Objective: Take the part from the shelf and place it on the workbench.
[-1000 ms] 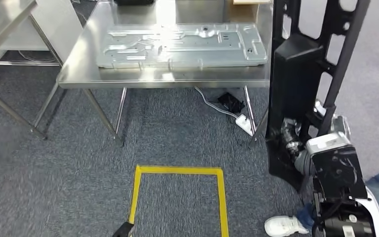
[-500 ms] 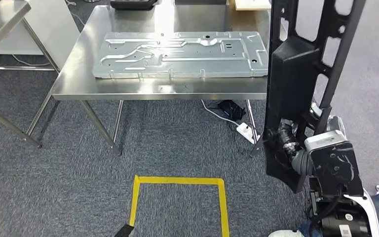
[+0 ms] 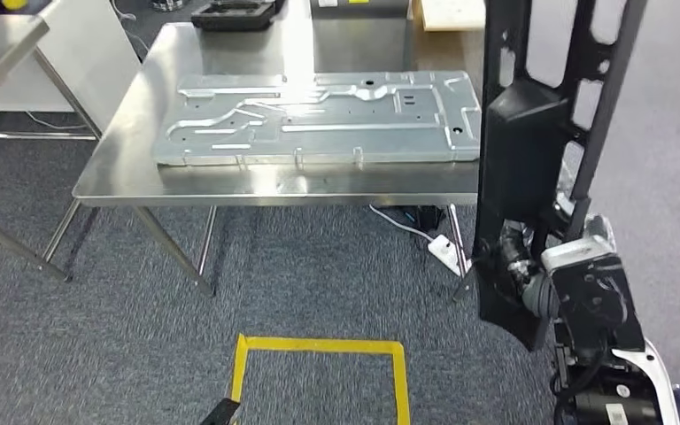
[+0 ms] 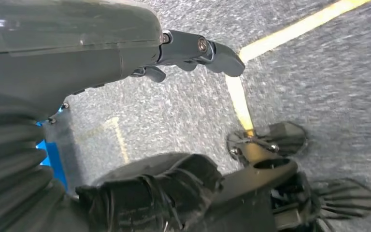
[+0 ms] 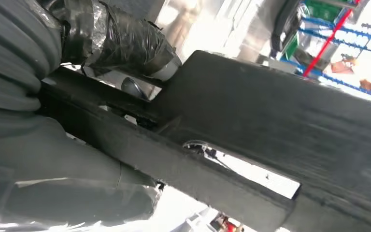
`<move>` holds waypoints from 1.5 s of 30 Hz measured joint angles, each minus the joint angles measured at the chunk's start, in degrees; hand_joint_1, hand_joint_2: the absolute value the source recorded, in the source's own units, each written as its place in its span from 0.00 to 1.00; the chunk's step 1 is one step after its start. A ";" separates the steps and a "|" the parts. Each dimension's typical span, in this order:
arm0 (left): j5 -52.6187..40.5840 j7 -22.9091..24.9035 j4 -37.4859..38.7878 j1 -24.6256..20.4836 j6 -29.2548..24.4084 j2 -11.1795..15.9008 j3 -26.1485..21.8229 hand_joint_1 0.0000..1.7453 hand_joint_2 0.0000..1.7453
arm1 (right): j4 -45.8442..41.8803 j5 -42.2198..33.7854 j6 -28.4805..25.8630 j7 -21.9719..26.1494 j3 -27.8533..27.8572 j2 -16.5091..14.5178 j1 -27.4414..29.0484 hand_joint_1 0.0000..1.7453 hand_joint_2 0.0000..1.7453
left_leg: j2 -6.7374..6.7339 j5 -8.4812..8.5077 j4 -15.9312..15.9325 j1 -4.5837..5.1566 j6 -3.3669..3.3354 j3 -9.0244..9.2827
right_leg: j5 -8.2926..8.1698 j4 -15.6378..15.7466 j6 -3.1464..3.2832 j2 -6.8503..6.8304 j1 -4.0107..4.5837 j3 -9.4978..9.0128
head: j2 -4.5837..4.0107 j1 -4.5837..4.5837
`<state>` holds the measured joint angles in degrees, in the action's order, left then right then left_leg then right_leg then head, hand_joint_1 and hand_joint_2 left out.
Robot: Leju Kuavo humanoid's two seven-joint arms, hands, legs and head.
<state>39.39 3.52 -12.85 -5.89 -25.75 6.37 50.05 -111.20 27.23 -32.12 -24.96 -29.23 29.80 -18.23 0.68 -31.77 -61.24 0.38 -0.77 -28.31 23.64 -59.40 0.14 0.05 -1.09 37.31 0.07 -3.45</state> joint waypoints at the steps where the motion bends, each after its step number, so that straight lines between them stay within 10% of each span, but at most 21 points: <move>1: 0.02 0.01 0.00 -0.07 0.01 0.02 0.00 0.00 1.00 | 0.01 0.00 -0.01 0.01 0.00 -0.02 0.02 0.88 1.00 | -0.10 -0.50 -2.64 -0.11 0.30 -1.61 | 0.36 0.11 0.31 -0.01 -0.04 -0.60 | 0.00 -0.03; 4: 0.06 0.03 0.00 -0.04 0.04 -0.09 0.00 0.00 1.00 | 0.17 0.00 -0.01 0.02 -0.01 -0.03 0.16 0.88 1.00 | -0.26 -4.43 -11.25 -0.39 1.05 -8.42 | 1.94 0.25 0.78 -0.06 0.16 -2.29 | 0.00 -0.08; 6: 0.10 0.05 0.00 0.19 0.04 -0.12 0.00 0.00 1.00 | 0.29 0.00 -0.01 0.02 0.00 -0.03 0.26 0.88 1.00 | -0.26 -4.91 -11.14 -0.41 0.85 -10.65 | 3.17 0.25 0.80 0.06 0.33 -3.84 | 0.00 -0.11; 10: 0.14 0.07 0.01 0.43 0.04 0.05 -0.01 0.00 1.00 | 0.40 -0.02 -0.01 0.02 -0.01 -0.13 0.37 0.88 1.00 | -0.15 5.64 0.22 0.30 -0.92 -9.40 | 5.77 0.43 0.30 0.25 0.63 -6.94 | 0.00 0.12; 14: 0.14 0.08 0.02 0.56 0.03 0.12 0.00 0.00 1.00 | 0.54 -0.10 -0.02 -0.01 -0.02 -0.35 0.58 0.88 1.00 | -0.10 6.92 2.95 0.77 -2.21 -7.08 | 6.03 -0.41 -0.93 0.50 0.54 -8.40 | 0.00 0.24; 20: 0.15 0.12 0.02 0.10 0.03 0.16 0.00 0.00 1.00 | 0.88 -0.15 0.01 0.06 -0.01 -0.38 0.64 0.88 1.00 | 0.04 4.67 4.25 0.25 -2.88 -2.77 | 10.49 -13.97 -2.32 0.32 0.12 1.57 | 0.00 0.68; 22: 0.16 0.17 0.02 0.25 0.07 0.13 0.00 0.00 1.00 | 1.13 -0.17 0.03 0.06 -0.01 -0.38 0.75 0.88 1.00 | 0.16 3.27 4.16 0.13 -2.60 -1.11 | 8.88 -11.47 -2.63 0.23 -0.04 2.81 | 0.00 0.69; 26: 0.19 0.22 0.02 0.12 0.13 0.08 0.00 0.00 1.00 | 1.76 -0.27 0.55 0.04 -0.01 -0.42 1.01 0.88 1.00 | 0.35 0.46 3.91 0.04 -1.30 1.45 | -0.97 -0.62 -1.75 0.02 0.22 1.41 | 0.00 0.74; 30: 0.21 0.31 0.02 -0.09 -0.01 0.29 0.00 0.00 1.00 | 2.21 -0.29 1.45 -0.13 -0.01 -0.43 1.28 0.88 1.00 | 0.22 0.59 1.74 0.11 -0.08 0.48 | -0.57 0.31 0.05 0.07 0.17 0.46 | 0.00 0.60; 36: 0.40 0.77 0.01 0.00 -0.31 0.36 0.00 0.00 1.00 | 3.22 0.32 3.72 -0.98 -0.01 -0.45 1.31 0.88 1.00 | -0.16 -4.21 -12.51 -0.20 1.04 -11.09 | 1.79 0.99 0.90 0.01 0.06 -3.18 | 0.00 0.33; 41: 0.76 1.24 0.02 0.10 -1.67 0.57 0.00 0.00 1.00 | 4.39 1.87 6.52 -3.07 -0.03 -0.42 1.17 0.88 1.00 | -0.14 7.31 1.34 0.11 -0.23 -9.55 | 4.16 0.67 0.23 0.35 0.29 -5.91 | 0.00 0.38; 45: 0.82 1.20 0.02 0.17 -2.14 0.66 0.00 0.00 1.00 | 5.53 4.29 8.19 -4.16 -0.03 0.13 1.01 0.88 1.00 | -0.08 8.61 2.55 0.18 -1.37 -9.05 | 5.45 0.34 -1.14 0.59 0.44 -6.15 | 0.00 0.40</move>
<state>40.21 4.72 -12.83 -5.72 -27.89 7.03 50.05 -105.67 31.53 -23.93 -29.12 -29.26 29.93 -17.22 0.60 -23.16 -58.68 0.57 -2.14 -37.36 29.09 -59.06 -1.00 0.63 -0.65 31.16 0.07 -3.06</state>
